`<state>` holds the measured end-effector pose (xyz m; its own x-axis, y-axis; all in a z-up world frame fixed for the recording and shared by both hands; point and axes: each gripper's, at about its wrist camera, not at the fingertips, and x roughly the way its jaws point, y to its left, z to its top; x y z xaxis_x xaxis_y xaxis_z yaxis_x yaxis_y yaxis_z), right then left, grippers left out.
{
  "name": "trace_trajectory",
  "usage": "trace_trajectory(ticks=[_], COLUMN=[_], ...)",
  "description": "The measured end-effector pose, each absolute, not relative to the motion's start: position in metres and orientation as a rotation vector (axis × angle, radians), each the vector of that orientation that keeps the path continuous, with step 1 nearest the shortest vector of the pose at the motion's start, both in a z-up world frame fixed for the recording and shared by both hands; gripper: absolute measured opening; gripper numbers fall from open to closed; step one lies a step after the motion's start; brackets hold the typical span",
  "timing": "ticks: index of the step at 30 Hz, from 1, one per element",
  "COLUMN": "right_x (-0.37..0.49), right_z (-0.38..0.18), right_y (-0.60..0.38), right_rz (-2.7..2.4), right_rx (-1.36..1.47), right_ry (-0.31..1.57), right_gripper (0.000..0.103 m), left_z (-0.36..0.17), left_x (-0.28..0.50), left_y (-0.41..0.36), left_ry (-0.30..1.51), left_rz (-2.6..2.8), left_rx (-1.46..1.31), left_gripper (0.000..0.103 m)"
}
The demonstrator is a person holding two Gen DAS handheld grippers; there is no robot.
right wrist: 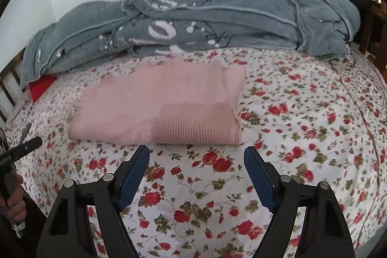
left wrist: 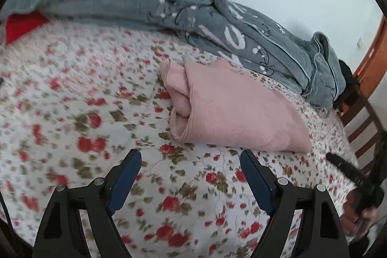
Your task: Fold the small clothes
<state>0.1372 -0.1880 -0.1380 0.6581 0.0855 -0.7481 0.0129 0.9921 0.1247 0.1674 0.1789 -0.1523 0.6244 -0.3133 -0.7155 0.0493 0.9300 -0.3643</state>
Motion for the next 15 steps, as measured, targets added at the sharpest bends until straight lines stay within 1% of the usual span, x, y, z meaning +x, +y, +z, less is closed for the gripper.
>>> trace_trajectory(ticks=[8, 11, 15], right_x=[0.166, 0.177, 0.189], right_z=[-0.166, -0.168, -0.167], right_y=[-0.192, -0.187, -0.176], right_rz=[0.048, 0.055, 0.087], right_rx=[0.139, 0.121, 0.113], right_ry=[0.91, 0.902, 0.864], right_gripper=[0.076, 0.076, 0.076], left_z=[-0.193, -0.211, -0.217], left_x=[0.236, 0.258, 0.275], left_y=[0.175, 0.172, 0.169], left_ry=[0.961, 1.005, 0.987], left_rz=[-0.271, -0.277, -0.301], left_rx=[-0.472, -0.499, -0.517], left_gripper=[0.082, 0.082, 0.082])
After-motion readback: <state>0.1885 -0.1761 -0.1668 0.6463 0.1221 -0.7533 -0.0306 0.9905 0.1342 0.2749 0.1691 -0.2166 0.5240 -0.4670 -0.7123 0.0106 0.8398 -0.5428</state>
